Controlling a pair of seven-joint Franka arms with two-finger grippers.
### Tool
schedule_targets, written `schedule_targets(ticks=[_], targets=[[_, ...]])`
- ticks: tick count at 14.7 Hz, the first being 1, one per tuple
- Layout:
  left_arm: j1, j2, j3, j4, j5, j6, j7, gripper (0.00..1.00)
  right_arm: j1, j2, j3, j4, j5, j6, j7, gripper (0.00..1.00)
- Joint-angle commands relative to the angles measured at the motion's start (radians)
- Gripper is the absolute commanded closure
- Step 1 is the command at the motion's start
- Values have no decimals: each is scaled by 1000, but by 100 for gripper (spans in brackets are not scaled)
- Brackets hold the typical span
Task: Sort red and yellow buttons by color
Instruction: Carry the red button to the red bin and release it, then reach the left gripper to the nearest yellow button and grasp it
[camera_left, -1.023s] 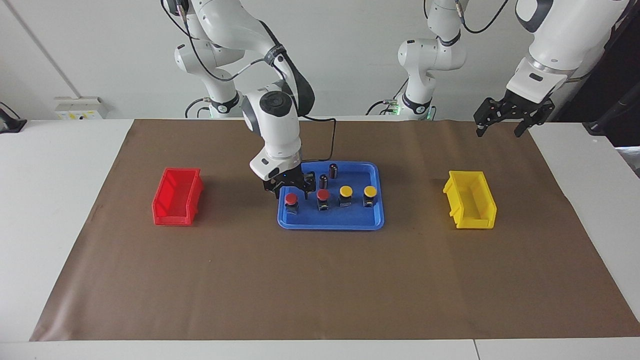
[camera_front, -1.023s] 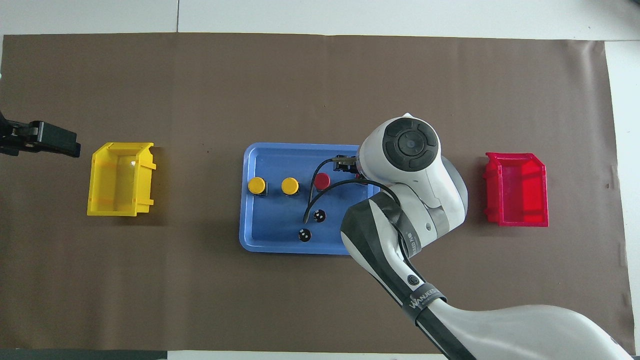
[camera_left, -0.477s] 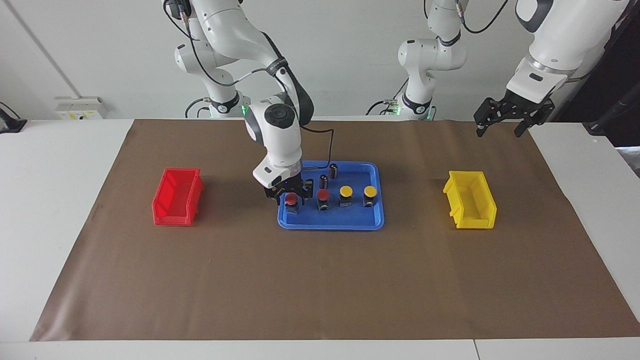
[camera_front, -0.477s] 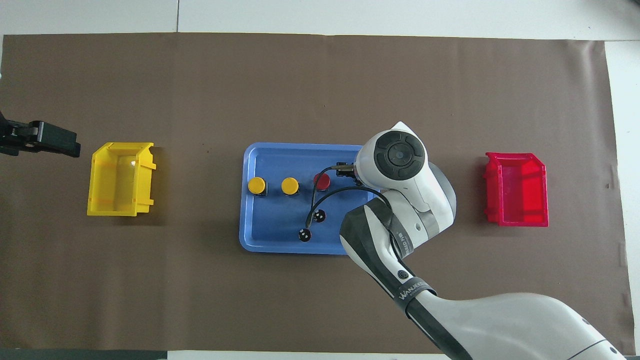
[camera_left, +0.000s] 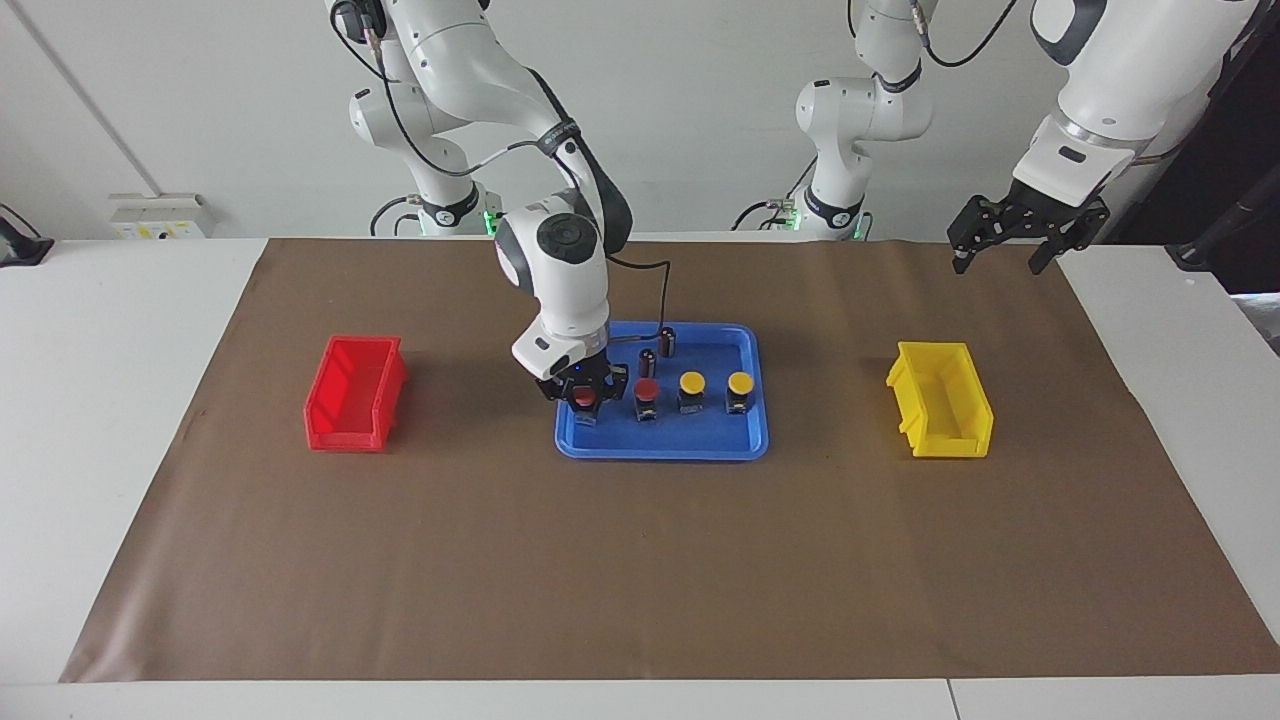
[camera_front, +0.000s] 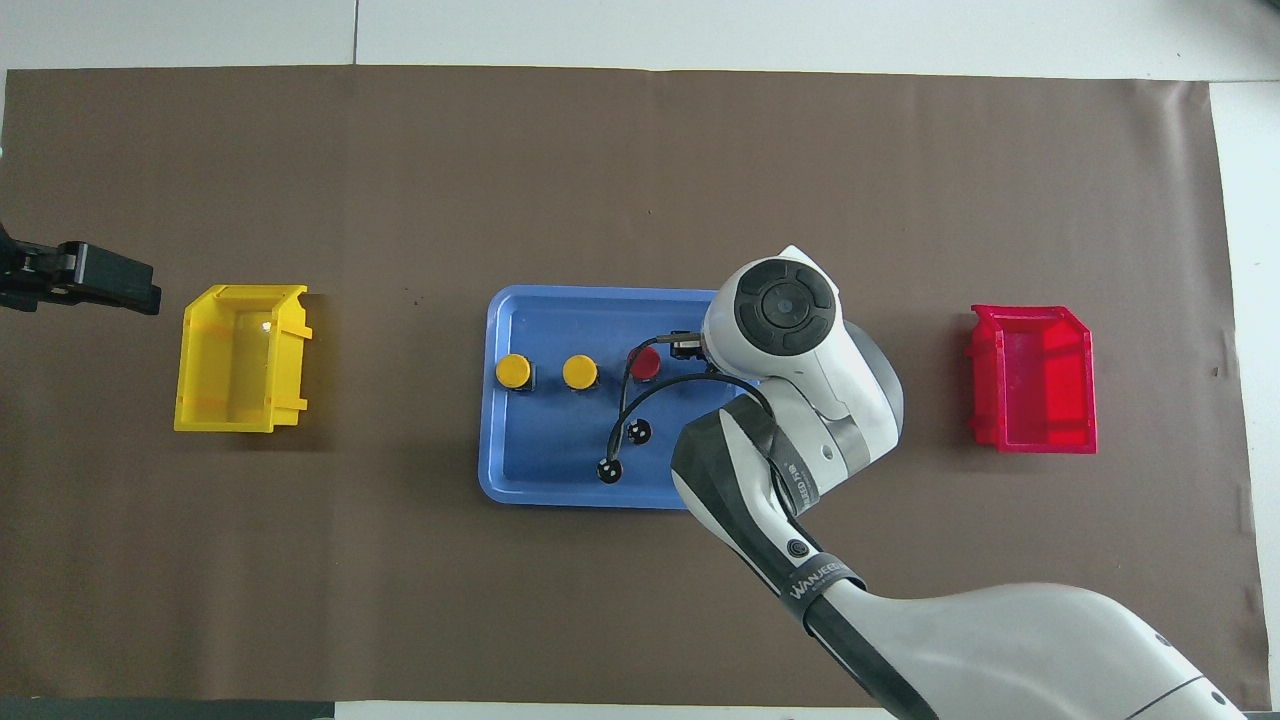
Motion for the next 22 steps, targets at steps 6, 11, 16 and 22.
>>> schedule_targets(ticks=[6, 11, 16, 22], targets=[[-8, -23, -12, -21, 17, 14, 8, 0, -403, -384, -4, -138, 12, -283, -575, 91], [-167, -112, -35, -314, 14, 339, -274, 0, -577, -506, -8, -442, 14, -3, -810, 91], [-331, 29, -35, -395, 14, 548, -493, 10, -609, -492, -8, -520, 20, 84, -795, 91], [-407, 119, -34, -467, 14, 687, -549, 25, -603, -440, -8, -540, 21, 167, -778, 91]])
